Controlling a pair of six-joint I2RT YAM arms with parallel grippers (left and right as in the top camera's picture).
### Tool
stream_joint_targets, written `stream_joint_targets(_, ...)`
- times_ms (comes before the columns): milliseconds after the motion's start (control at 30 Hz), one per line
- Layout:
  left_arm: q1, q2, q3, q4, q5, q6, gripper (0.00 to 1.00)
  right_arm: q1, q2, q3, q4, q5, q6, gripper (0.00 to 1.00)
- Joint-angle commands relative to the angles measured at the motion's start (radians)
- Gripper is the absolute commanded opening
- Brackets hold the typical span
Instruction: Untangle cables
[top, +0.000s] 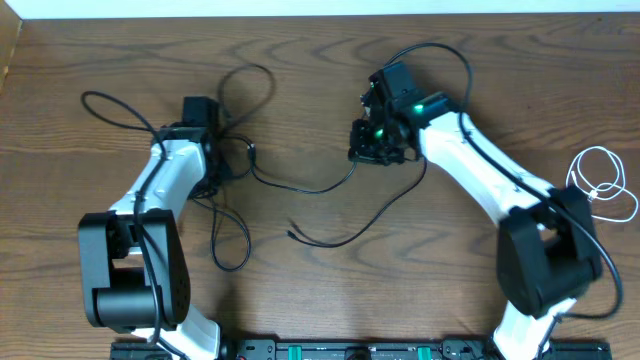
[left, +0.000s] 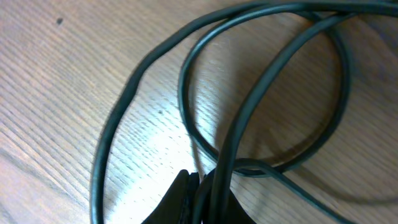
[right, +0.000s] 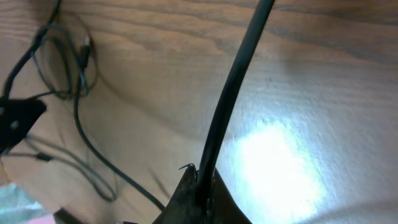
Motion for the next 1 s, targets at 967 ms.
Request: stream_joint_targets(967,0.037,0.004,-0.005,-0.008,0.089,-0.029,0.08,-0.021,-0.286,-0.005,-0.314,0.143,-0.151,0.01)
